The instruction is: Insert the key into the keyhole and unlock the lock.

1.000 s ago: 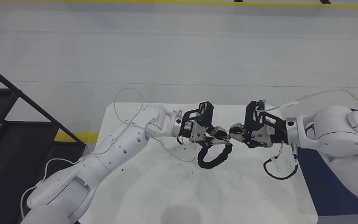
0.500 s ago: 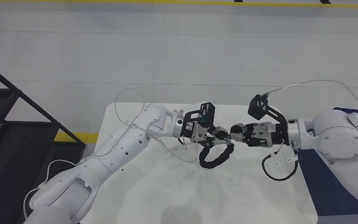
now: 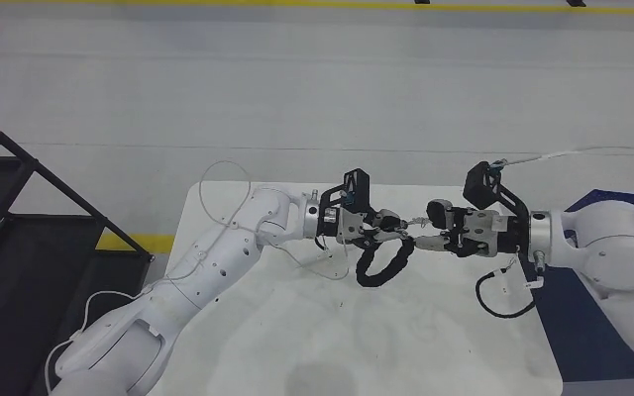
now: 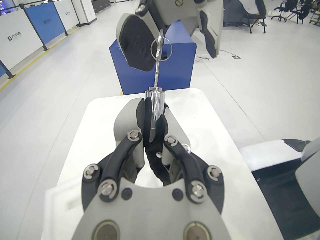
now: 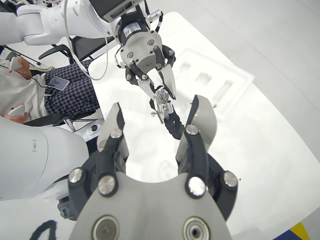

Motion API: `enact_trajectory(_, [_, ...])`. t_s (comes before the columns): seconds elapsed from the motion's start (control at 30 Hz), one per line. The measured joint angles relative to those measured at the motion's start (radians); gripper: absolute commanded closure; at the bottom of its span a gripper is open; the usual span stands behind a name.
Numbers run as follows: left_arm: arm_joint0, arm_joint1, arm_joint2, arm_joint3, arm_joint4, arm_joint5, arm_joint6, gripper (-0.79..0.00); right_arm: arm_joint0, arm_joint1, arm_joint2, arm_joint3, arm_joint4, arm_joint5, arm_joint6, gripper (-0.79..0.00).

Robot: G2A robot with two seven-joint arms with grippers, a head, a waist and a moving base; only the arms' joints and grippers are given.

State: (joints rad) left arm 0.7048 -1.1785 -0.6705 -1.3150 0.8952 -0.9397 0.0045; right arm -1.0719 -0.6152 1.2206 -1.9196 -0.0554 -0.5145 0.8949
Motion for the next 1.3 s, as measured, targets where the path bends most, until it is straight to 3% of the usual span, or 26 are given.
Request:
enact_trajectory(0.2, [0.015, -0.004, -0.028, -0.006, -0.02, 0.013, 0.024, 0.0, -0.099, 0.005, 0.033, -0.005, -0.072, -0.069, -0.064, -0.785])
enact_trajectory(0.43, [0.024, -0.012, -0.036, -0.017, -0.03, 0.004, 0.019, 0.0, -0.114, -0.013, -0.001, 0.014, -0.218, -0.1, -0.192, -0.773])
enact_trajectory(0.53, [0.026, -0.017, -0.037, -0.017, -0.035, 0.0, 0.016, 0.0, -0.109, -0.022, -0.014, 0.016, -0.284, -0.098, -0.246, -0.64])
enact_trajectory(0.6, [0.026, -0.02, -0.037, -0.016, -0.04, -0.004, 0.016, 0.0, -0.106, -0.028, -0.027, 0.013, -0.324, -0.106, -0.274, -0.508])
enact_trajectory(0.7, [0.026, -0.025, -0.039, -0.015, -0.044, -0.01, 0.015, 0.0, -0.1, -0.036, -0.049, 0.014, -0.359, -0.124, -0.296, -0.434])
enact_trajectory(0.77, [0.026, -0.028, -0.042, -0.014, -0.046, -0.012, 0.016, 0.0, -0.089, -0.042, -0.065, 0.017, -0.379, -0.138, -0.3, -0.289])
enact_trajectory(0.83, [0.025, -0.03, -0.044, -0.013, -0.046, -0.016, 0.016, 0.0, -0.079, -0.047, -0.076, 0.021, -0.395, -0.138, -0.3, 0.0])
enact_trajectory(1.13, [0.031, -0.037, -0.062, -0.006, -0.048, -0.029, 0.013, 0.0, -0.061, -0.059, -0.082, 0.036, -0.438, -0.131, -0.296, 0.0])
enact_trajectory(1.3, [0.038, -0.038, -0.082, 0.005, -0.046, -0.024, 0.013, 0.0, -0.079, -0.05, -0.043, 0.031, -0.487, -0.12, -0.238, 0.0])
